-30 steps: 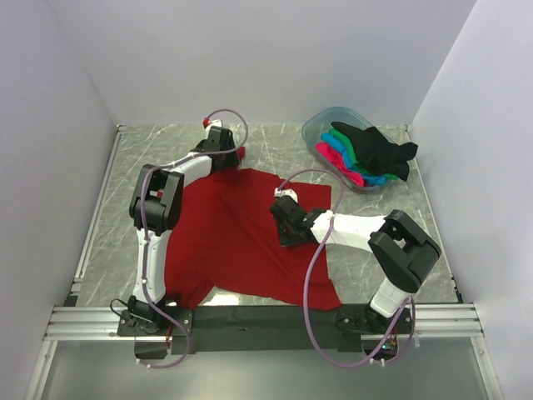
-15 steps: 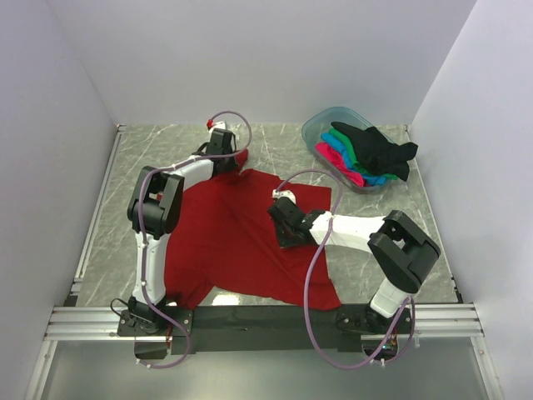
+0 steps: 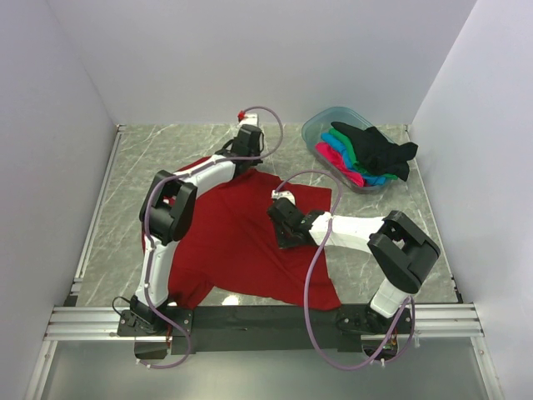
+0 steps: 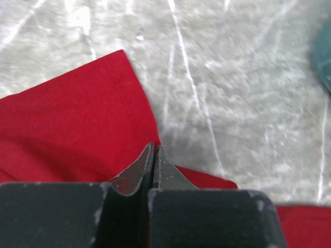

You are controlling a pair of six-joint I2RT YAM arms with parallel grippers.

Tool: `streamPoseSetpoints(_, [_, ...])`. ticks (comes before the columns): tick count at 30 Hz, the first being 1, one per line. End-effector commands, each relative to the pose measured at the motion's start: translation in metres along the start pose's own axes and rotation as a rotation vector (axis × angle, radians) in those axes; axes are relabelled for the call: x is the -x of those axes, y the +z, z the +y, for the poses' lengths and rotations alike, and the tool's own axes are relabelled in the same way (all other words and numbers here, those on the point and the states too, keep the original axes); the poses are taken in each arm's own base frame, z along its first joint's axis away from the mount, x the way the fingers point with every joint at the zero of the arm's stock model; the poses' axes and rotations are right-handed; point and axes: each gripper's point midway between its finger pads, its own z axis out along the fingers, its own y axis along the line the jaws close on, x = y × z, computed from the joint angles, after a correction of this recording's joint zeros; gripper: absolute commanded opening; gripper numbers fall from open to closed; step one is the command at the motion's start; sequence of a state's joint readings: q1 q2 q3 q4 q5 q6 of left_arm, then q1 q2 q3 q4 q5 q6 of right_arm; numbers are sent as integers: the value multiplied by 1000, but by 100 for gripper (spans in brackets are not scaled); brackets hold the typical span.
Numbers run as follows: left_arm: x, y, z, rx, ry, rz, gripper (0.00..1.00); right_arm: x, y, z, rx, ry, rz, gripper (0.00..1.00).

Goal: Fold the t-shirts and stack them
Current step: Smooth out wrinkles on the flatten tshirt

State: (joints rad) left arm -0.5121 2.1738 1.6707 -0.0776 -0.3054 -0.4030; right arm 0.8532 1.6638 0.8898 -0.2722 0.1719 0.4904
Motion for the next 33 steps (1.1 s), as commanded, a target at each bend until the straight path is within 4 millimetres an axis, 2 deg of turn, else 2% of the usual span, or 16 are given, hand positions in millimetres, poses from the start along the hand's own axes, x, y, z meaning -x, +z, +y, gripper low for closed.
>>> streamPoseSetpoints(1, [5, -8, -14, -29, 22, -17, 1, -69, 6, -16, -49, -39, 225, 0])
streamPoseSetpoints(3, [-8, -9, -21, -56, 23, 16, 4, -68, 6, -15, -47, -39, 225, 0])
streamPoseSetpoints(5, [-19, -14, -37, -122, 25, 55, 11, -69, 6, -14, -45, -43, 225, 0])
streamPoseSetpoints(6, [-21, -16, -42, -142, 24, 61, 20, -67, 6, -13, -42, -40, 220, 0])
streamPoseSetpoints(9, [-13, -31, -56, -212, 5, 63, 40, -66, 5, -13, -41, -38, 217, 0])
streamPoseSetpoints(10, [-1, -39, -57, -222, -3, 42, 52, -67, 5, -14, -43, -40, 218, 0])
streamPoseSetpoints(12, [9, -47, -55, -231, -9, 22, 60, -67, 5, -14, -43, -40, 216, 0])
streamPoseSetpoints(13, [24, -52, -50, -230, -26, -6, 66, -67, 4, -13, -40, -39, 214, 0])
streamPoseSetpoints(14, [27, -52, -43, -221, -36, -11, 68, -68, 4, -14, -42, -40, 215, 0])
streamPoseSetpoints(15, [29, -51, -35, -202, -46, -12, 70, -68, 4, -15, -43, -37, 215, 0])
streamPoseSetpoints(17, [34, -41, -5, -120, -94, -14, 71, -67, 3, -14, -41, -36, 210, 0])
streamPoseSetpoints(18, [32, -37, 5, -98, -110, -4, 71, -66, 2, -15, -40, -32, 204, 0])
streamPoseSetpoints(19, [27, -28, 24, -74, -133, 13, 71, -66, 2, -14, -39, -33, 201, 0])
streamPoseSetpoints(22, [13, -8, 50, -41, -172, 56, 70, -64, 0, -15, -41, -33, 195, 0])
streamPoseSetpoints(25, [2, 8, 57, -43, -182, 97, 69, -63, 0, -16, -47, -34, 195, 0])
streamPoseSetpoints(33, [-19, 34, 56, -98, -186, 183, 68, -62, 0, -15, -49, -35, 196, 0])
